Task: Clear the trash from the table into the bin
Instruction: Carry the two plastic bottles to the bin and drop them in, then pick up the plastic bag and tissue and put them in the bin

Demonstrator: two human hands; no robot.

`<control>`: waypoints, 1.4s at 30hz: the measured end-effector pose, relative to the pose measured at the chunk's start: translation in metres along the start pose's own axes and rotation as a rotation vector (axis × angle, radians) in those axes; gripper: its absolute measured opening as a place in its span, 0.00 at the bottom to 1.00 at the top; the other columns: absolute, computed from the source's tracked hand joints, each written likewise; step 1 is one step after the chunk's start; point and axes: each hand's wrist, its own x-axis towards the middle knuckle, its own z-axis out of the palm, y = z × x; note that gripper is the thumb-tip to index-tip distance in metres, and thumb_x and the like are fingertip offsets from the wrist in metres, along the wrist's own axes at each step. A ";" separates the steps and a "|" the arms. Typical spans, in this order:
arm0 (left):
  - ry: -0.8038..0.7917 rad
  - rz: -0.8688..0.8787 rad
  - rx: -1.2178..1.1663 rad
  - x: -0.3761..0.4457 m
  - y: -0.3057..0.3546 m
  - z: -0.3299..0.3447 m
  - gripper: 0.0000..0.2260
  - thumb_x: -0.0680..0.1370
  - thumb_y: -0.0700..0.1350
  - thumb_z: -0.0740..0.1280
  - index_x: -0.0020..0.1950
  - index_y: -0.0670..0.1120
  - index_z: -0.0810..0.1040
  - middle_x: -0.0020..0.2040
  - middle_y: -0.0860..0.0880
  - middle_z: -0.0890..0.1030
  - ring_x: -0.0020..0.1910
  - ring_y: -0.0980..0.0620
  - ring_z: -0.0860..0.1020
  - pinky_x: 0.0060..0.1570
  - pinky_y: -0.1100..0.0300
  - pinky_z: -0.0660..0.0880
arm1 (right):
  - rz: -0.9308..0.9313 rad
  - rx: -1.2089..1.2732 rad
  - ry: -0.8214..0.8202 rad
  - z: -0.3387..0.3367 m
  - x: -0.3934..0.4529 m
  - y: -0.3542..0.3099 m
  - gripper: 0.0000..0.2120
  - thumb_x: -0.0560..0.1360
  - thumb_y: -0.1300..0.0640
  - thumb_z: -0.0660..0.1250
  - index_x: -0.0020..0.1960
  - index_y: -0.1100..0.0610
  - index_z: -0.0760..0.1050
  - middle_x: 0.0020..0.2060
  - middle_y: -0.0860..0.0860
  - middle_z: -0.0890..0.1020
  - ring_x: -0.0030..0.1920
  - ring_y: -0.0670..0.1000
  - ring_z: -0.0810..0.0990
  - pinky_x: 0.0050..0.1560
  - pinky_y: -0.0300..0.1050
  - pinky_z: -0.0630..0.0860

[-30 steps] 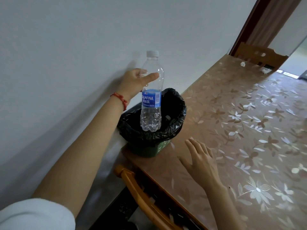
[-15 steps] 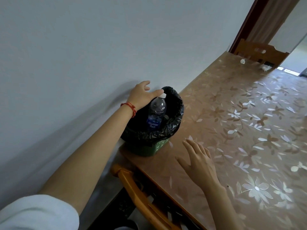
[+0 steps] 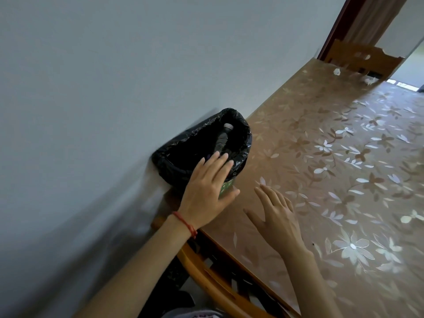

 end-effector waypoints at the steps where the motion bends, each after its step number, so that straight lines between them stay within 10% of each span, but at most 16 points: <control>1: -0.014 0.019 0.038 -0.005 0.003 0.005 0.26 0.75 0.58 0.58 0.67 0.42 0.69 0.67 0.44 0.73 0.69 0.46 0.67 0.69 0.48 0.62 | 0.010 0.000 -0.003 0.000 -0.003 0.001 0.29 0.73 0.39 0.55 0.64 0.58 0.73 0.63 0.55 0.77 0.63 0.55 0.75 0.61 0.52 0.70; 18: -0.287 0.221 0.213 -0.026 0.026 0.066 0.28 0.73 0.59 0.54 0.64 0.42 0.73 0.63 0.43 0.77 0.64 0.44 0.74 0.63 0.47 0.66 | 0.373 -0.067 -0.046 -0.002 -0.089 0.042 0.31 0.73 0.37 0.52 0.64 0.57 0.72 0.63 0.56 0.76 0.63 0.56 0.74 0.63 0.54 0.69; 42: -0.538 1.093 -0.067 -0.028 0.139 0.117 0.28 0.78 0.59 0.47 0.65 0.41 0.71 0.64 0.41 0.76 0.65 0.42 0.73 0.62 0.44 0.70 | 1.368 -0.134 0.234 -0.010 -0.275 -0.029 0.30 0.72 0.40 0.55 0.62 0.62 0.73 0.59 0.59 0.78 0.59 0.60 0.77 0.58 0.55 0.73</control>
